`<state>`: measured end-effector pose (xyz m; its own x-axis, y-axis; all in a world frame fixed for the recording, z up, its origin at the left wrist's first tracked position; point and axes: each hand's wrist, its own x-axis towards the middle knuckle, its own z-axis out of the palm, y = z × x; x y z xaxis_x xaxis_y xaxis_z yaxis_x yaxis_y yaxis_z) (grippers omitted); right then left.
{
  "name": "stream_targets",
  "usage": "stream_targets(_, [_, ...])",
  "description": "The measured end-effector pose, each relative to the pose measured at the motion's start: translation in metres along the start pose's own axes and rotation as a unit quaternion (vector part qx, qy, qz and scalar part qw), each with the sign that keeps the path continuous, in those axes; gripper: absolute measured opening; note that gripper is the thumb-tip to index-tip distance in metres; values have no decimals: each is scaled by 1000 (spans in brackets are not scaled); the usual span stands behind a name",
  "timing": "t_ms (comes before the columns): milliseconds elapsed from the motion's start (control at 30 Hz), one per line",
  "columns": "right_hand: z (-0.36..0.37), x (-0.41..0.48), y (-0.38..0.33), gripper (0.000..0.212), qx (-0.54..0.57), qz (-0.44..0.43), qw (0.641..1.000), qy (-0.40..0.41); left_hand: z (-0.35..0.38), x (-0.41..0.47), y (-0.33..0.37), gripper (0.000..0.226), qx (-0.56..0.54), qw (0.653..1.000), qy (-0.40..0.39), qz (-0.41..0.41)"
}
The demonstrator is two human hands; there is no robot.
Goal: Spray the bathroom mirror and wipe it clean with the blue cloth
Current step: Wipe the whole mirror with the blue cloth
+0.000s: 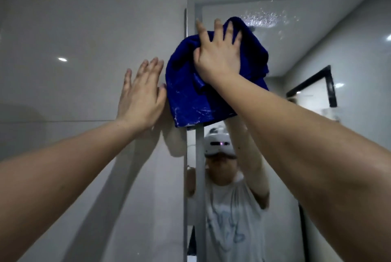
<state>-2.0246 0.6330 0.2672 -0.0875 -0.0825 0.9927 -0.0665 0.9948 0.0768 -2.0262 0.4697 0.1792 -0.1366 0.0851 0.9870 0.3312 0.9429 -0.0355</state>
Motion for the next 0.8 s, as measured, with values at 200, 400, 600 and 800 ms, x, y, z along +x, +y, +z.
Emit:
stream_targets(200, [-1, -20, 0, 60, 13, -51, 998, -19, 0, -29, -26, 52, -5, 999, -27, -22])
stream_targets(400, [0, -92, -2, 62, 13, -78, 995, -65, 0, -68, -18, 53, -30, 997, -63, -24])
stream_targets(600, [-1, -159, 11, 62, 11, -96, 989, -110, 1, -98, 31, 53, -89, 993, -81, -10])
stream_targets(800, [4, -232, 34, 65, 15, -77, 988, -131, 8, -147, 41, 54, -66, 987, -150, 6])
